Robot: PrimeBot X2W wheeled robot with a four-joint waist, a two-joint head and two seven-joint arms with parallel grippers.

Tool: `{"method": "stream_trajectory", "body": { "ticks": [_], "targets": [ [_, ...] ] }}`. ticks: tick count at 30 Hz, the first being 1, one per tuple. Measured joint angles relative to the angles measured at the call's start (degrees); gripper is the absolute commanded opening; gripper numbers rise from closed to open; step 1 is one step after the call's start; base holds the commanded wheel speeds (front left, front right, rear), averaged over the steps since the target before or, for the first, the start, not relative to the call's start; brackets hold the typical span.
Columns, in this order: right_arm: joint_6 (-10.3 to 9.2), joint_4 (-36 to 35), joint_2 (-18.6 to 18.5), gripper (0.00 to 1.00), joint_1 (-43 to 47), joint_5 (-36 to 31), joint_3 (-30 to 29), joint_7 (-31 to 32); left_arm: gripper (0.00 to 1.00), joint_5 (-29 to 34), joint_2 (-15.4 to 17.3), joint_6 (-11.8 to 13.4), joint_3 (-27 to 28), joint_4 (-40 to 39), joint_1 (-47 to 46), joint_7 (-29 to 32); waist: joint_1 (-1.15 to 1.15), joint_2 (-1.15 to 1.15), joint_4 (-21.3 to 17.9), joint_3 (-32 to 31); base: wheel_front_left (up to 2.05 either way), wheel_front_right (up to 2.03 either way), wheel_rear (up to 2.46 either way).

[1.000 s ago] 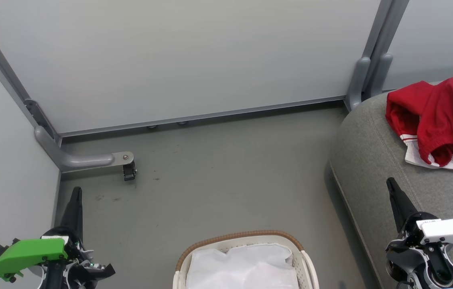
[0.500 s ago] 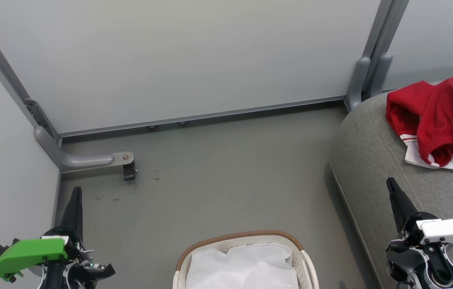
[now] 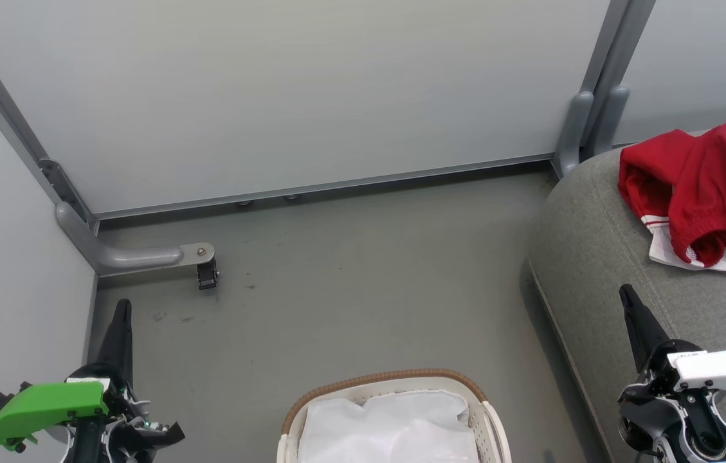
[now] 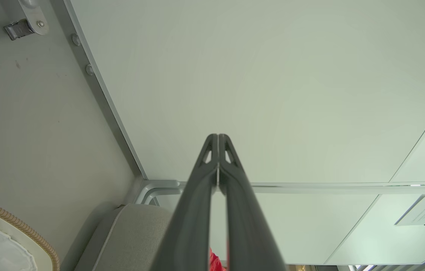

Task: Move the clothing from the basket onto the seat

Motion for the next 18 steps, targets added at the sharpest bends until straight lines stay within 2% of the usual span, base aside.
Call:
{"method": "stream_trajectory", "body": {
  "ticks": [18],
  "targets": [
    [0.00, 0.00, 0.00, 0.00, 0.01, 0.00, 0.00, 0.00, 0.00, 0.00, 0.00, 0.00, 0.00, 0.00, 0.00, 0.00, 0.00, 0.00, 0.00, 0.00, 0.00, 0.00, 0.00]
  ]
}}
